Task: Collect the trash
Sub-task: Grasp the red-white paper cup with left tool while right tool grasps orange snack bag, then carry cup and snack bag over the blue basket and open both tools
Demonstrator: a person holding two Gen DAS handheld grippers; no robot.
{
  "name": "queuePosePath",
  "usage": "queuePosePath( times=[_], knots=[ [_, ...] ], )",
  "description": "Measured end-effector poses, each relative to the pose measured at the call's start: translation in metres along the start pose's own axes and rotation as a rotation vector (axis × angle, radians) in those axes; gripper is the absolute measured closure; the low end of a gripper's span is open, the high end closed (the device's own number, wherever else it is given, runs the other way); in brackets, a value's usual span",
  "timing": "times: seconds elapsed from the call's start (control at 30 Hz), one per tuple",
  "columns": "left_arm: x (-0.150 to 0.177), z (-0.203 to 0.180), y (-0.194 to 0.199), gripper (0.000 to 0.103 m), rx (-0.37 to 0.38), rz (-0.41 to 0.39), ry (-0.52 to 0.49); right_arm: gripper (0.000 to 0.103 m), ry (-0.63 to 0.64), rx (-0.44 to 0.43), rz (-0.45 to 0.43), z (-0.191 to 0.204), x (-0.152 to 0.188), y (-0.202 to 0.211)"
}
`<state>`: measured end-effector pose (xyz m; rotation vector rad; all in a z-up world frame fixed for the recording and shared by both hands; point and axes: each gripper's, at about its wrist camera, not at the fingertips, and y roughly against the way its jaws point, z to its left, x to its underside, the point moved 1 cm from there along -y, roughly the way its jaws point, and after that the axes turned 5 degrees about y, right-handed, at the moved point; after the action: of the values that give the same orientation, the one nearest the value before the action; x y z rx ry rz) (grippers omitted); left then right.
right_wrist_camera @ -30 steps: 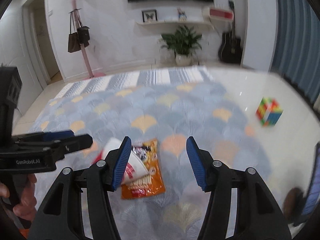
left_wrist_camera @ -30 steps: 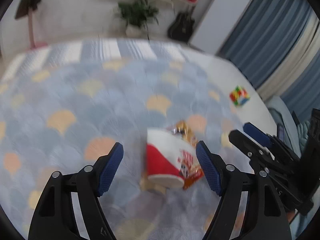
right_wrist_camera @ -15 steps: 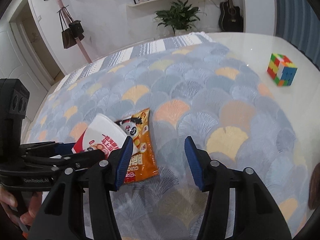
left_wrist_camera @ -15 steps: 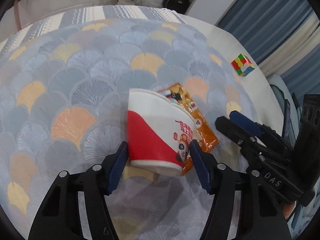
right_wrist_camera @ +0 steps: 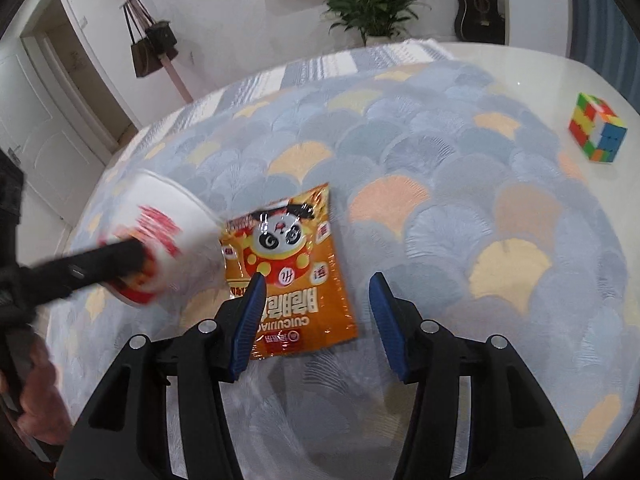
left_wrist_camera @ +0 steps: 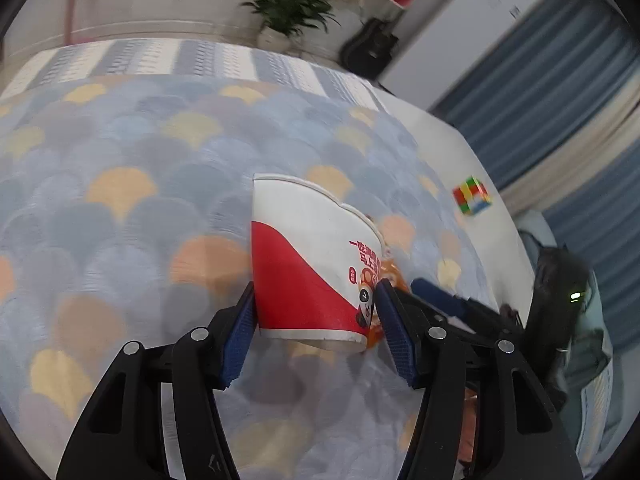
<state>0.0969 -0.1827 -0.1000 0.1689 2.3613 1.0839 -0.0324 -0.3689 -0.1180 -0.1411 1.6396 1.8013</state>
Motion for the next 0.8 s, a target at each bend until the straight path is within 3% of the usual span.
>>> queuePosePath(
  times=[0.03, 0.23, 0.3, 0.43, 0.47, 0.8],
  knots=[
    [-0.002, 0.005, 0.004, 0.047, -0.002, -0.009, 0.012, 0.052, 0.001, -0.003, 0.013, 0.002, 0.001, -0.005],
    [-0.008, 0.038, 0.027, 0.046, -0.031, -0.051, 0.074, 0.052, 0.133, 0.175, 0.008, 0.031, 0.003, -0.014],
    [-0.008, 0.045, 0.034, 0.046, -0.052, -0.064, 0.074, 0.058, 0.148, 0.192, -0.002, 0.035, 0.005, -0.015],
    [-0.008, 0.058, 0.051, 0.046, -0.068, -0.094, 0.074, 0.093, 0.123, 0.176, -0.014, 0.035, 0.005, -0.012],
    [-0.008, 0.062, 0.056, 0.046, -0.071, -0.103, 0.078, 0.096, 0.112, 0.164, -0.016, 0.036, 0.005, -0.011],
    [-0.016, 0.1, 0.117, 0.046, -0.083, -0.24, 0.144, 0.101, 0.147, 0.091, -0.117, 0.087, -0.021, 0.021]
  ],
)
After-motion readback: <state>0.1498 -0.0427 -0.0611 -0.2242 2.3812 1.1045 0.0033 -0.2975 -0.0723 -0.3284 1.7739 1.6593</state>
